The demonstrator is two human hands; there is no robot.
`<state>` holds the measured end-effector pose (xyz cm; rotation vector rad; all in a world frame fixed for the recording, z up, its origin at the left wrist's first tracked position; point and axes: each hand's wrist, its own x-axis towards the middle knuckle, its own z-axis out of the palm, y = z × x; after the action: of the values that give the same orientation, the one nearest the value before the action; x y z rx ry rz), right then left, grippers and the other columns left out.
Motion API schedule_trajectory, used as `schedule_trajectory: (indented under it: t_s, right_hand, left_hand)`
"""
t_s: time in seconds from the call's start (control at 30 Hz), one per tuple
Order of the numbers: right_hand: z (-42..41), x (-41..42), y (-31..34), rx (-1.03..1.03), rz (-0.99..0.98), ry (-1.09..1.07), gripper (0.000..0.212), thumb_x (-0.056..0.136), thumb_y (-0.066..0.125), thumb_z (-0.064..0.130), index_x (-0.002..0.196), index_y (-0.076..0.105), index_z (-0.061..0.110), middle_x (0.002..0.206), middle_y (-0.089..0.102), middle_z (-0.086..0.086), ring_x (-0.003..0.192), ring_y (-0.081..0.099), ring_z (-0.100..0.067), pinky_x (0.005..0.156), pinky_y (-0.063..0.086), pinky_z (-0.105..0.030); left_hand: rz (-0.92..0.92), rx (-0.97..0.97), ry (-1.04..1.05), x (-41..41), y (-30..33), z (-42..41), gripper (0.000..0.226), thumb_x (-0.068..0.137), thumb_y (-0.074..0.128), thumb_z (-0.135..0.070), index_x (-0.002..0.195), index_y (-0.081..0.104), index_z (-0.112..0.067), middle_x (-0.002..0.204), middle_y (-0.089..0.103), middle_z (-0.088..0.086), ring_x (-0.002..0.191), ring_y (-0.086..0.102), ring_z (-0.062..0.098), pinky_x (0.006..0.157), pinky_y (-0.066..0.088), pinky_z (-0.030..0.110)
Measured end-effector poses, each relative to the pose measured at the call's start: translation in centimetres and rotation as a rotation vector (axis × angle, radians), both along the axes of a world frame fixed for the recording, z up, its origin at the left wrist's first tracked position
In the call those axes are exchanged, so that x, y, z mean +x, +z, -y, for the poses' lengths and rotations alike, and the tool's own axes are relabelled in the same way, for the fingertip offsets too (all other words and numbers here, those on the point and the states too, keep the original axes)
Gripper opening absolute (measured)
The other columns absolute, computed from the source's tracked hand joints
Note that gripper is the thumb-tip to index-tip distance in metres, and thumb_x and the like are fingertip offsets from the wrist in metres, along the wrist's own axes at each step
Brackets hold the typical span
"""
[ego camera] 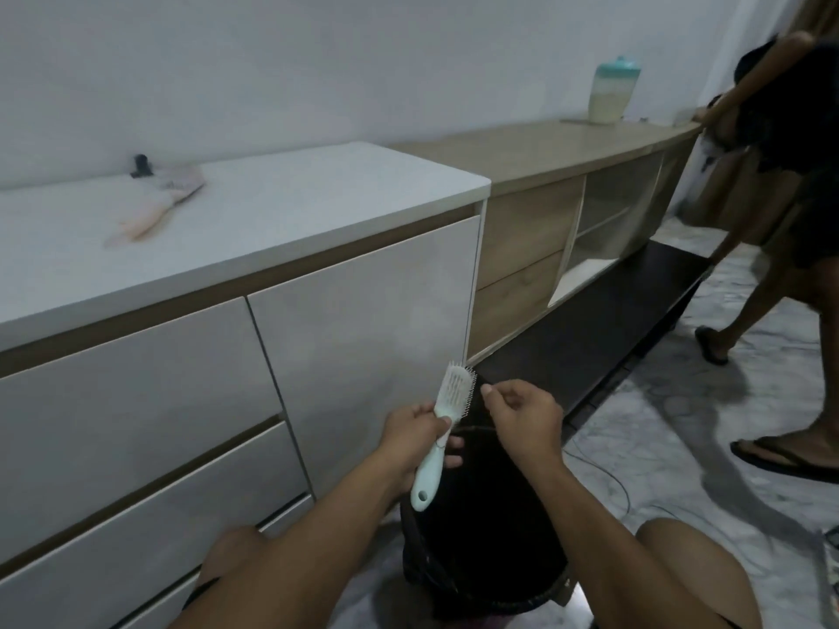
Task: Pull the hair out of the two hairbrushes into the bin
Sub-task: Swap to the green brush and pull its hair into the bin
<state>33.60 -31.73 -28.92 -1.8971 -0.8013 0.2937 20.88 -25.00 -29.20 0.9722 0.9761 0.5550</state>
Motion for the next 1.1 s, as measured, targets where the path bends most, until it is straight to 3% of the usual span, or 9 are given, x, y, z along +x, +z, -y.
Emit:
schedule_trajectory:
  t_s: [0.07,0.2,0.3,0.43,0.6,0.73,0.87,0.97,1.1]
  right_hand:
    - [-1.2,0.2,1.4,-0.011,-0.059,0.032,0.019,0.083,0.072,0.041,0.086,0.072,0.022,0.078,0.071,0.009,0.082,0.070,-0.012,0.070,0.051,-0.023]
    - [-4.2,-0.1,5.4,-0.062,-0.245,0.142,0.075,0.065,0.074,0.064,0.126,0.059,0.023,0.110,0.069,-0.002,0.099,0.068,-0.022,0.078,0.061,-0.043]
    - [-6.7,-1.2,9.2,-0.076,-0.305,0.213,0.076,0.071,0.082,0.036,0.138,0.048,0.022,0.128,0.056,-0.009,0.100,0.065,-0.028,0.057,0.061,-0.035]
    - [-9.7,-3.0,14.0,-0.012,-0.185,0.178,0.059,0.074,0.075,0.021,0.130,0.056,0.022,0.121,0.058,-0.010,0.093,0.066,-0.029,0.053,0.061,-0.035]
    - [-13.2,-5.2,20.1,0.088,-0.019,0.180,0.072,0.063,0.064,0.037,0.133,0.055,0.027,0.130,0.057,-0.011,0.106,0.063,-0.032,0.083,0.059,-0.049]
    - [-16.0,-6.7,24.2,0.087,0.112,0.155,0.061,0.076,0.063,0.032,0.136,0.054,0.021,0.136,0.053,-0.014,0.115,0.058,-0.034,0.097,0.051,-0.045]
    - [-19.0,-8.9,26.6,0.156,0.026,0.295,0.066,0.082,0.066,0.029,0.143,0.045,0.016,0.138,0.052,-0.003,0.094,0.063,-0.027,0.084,0.059,-0.045]
    - [-21.0,-10.5,27.2,0.162,-0.010,0.453,0.076,0.083,0.069,0.026,0.151,0.036,0.021,0.142,0.045,0.000,0.103,0.063,-0.023,0.076,0.060,-0.036]
    - [-23.5,-11.8,26.3,0.182,-0.005,0.558,0.073,0.075,0.077,0.022,0.142,0.048,0.017,0.136,0.050,-0.005,0.110,0.062,-0.029,0.084,0.060,-0.046]
  left_hand:
    - [-0.001,0.075,-0.017,-0.3,1.5,-0.2,0.023,0.086,0.056,0.007,0.106,0.059,-0.005,0.089,0.067,0.013,0.064,0.063,0.021,0.044,0.055,0.029]
    - [0.016,0.231,-0.018,-1.2,5.0,-0.7,0.036,0.073,0.058,0.021,0.092,0.061,-0.010,0.076,0.063,0.005,0.055,0.062,0.018,0.044,0.051,0.028]
    - [-0.005,0.355,-0.060,-2.2,7.7,-1.5,0.041,0.071,0.061,0.021,0.092,0.064,-0.015,0.080,0.059,0.005,0.068,0.063,0.022,0.050,0.056,0.032]
    - [-0.042,0.517,-0.060,-4.4,11.4,-2.8,0.043,0.077,0.067,0.010,0.116,0.062,-0.006,0.097,0.059,0.013,0.073,0.067,0.026,0.061,0.061,0.038]
    - [-0.316,0.740,0.031,-7.2,14.8,-4.5,0.060,0.078,0.073,-0.008,0.132,0.050,-0.016,0.106,0.059,0.004,0.079,0.071,0.028,0.063,0.061,0.035]
    - [-0.451,1.015,0.173,-9.6,17.2,-5.8,0.045,0.075,0.073,-0.016,0.117,0.059,-0.018,0.105,0.063,0.000,0.086,0.065,0.020,0.072,0.055,0.032]
    - [-0.514,1.152,0.294,-11.8,19.7,-7.6,0.025,0.077,0.071,-0.017,0.101,0.065,-0.013,0.095,0.066,0.002,0.083,0.061,0.020,0.074,0.055,0.035]
    - [-0.573,1.185,0.331,-13.1,20.8,-9.7,0.018,0.076,0.067,-0.020,0.091,0.067,-0.009,0.088,0.069,0.006,0.077,0.062,0.023,0.069,0.053,0.037]
    - [-0.756,1.237,0.338,-14.4,20.8,-12.2,0.019,0.078,0.062,-0.032,0.087,0.065,-0.017,0.084,0.066,0.000,0.076,0.061,0.022,0.066,0.052,0.035]
